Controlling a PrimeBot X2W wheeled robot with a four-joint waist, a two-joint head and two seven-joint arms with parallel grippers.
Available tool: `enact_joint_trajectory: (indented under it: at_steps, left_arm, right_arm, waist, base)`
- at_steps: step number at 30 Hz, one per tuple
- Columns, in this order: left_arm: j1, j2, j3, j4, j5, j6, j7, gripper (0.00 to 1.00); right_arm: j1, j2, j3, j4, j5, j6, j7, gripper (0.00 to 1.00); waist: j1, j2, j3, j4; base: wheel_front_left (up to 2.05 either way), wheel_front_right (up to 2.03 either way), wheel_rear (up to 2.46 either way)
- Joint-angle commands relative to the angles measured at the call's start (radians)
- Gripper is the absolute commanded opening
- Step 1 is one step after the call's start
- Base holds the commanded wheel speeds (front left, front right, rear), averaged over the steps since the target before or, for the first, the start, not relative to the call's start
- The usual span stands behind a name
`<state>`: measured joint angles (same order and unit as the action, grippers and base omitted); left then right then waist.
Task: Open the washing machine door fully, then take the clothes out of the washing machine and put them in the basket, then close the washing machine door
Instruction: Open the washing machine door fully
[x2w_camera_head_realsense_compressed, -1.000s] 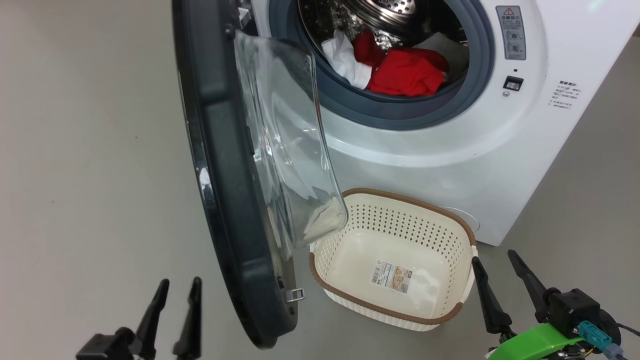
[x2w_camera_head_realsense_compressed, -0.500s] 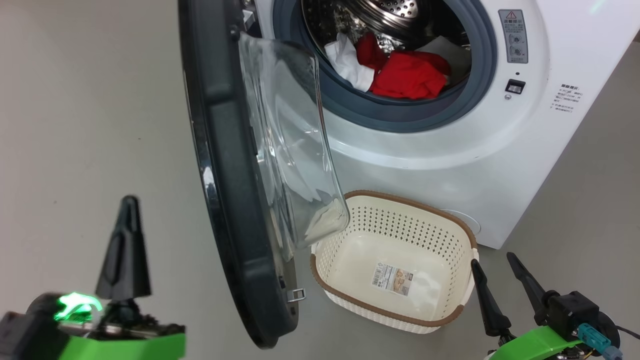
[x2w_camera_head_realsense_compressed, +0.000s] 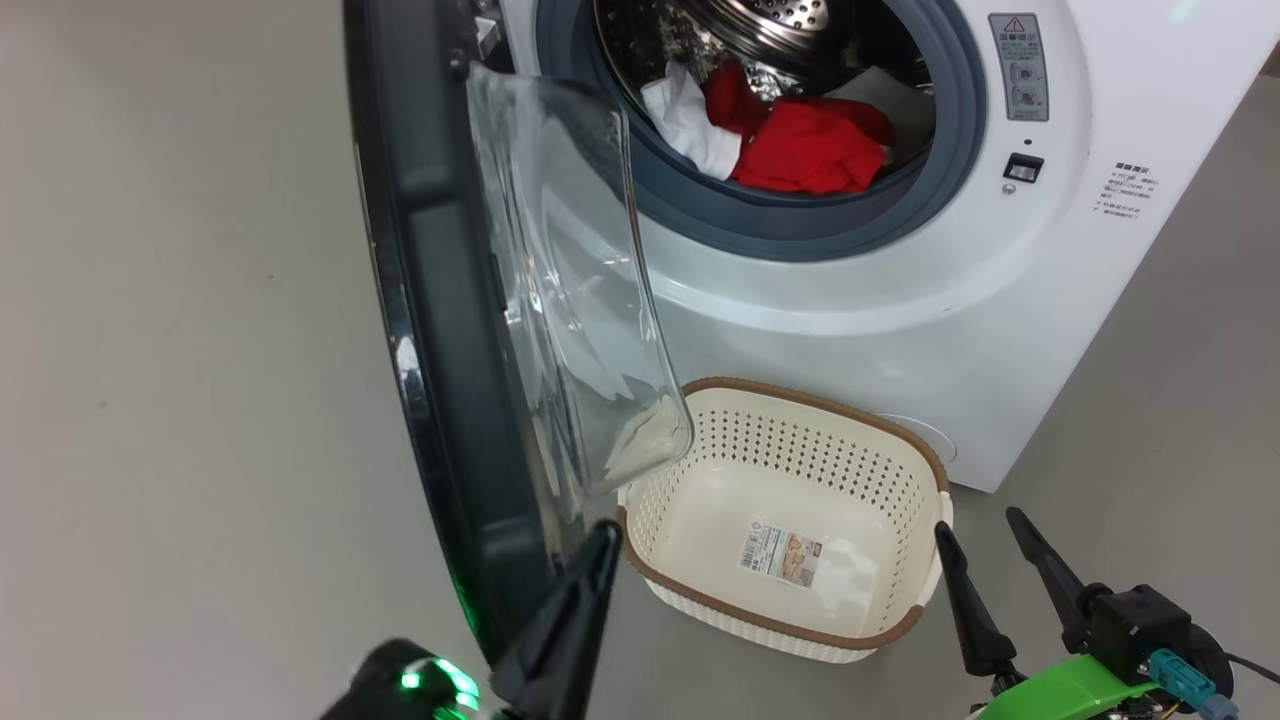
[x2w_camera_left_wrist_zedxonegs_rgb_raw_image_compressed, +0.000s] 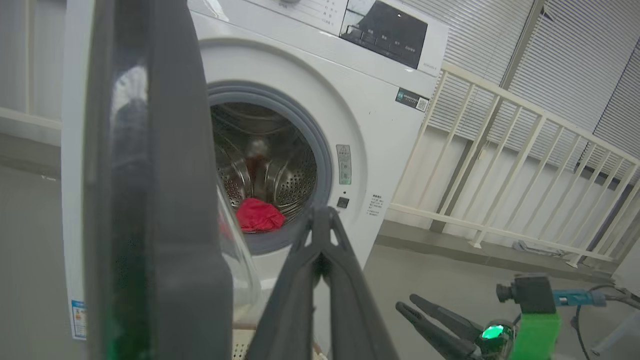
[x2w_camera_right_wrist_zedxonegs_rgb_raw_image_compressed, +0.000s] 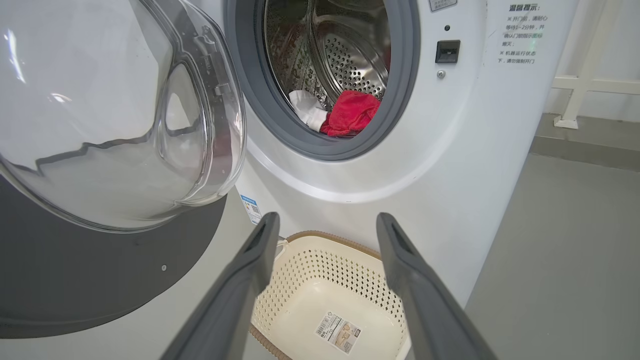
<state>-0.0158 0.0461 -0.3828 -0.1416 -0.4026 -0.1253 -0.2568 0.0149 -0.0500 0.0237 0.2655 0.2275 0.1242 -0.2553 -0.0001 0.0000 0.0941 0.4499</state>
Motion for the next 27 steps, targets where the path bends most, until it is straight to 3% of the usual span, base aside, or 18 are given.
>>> enact_joint_trajectory:
  at_steps: [1, 14, 27]
  left_arm:
    - [-0.004, 0.004, 0.009, 0.021, -0.010, -0.005, -0.005, 0.00]
    - [-0.017, 0.004, 0.049, 0.202, -0.043, -0.005, -0.005, 0.00]
    - [-0.015, 0.004, 0.238, 0.258, -0.025, -0.005, -0.005, 0.00]
  right_arm:
    - [-0.022, 0.000, 0.029, -0.026, -0.003, 0.007, -0.006, 1.00]
    - [-0.021, 0.000, 0.025, -0.033, 0.000, 0.007, -0.006, 1.00]
    - [-0.015, 0.000, 0.027, -0.038, 0.003, 0.007, -0.006, 1.00]
  waist:
    - [0.0001, 0.0000, 0.001, -0.002]
    - [0.0001, 0.0000, -0.002, 0.002]
    - [0.0001, 0.0000, -0.005, 0.016]
  base:
    - [0.00, 0.00, 0.00]
    - [0.00, 0.00, 0.00]
    - [0.00, 0.00, 0.00]
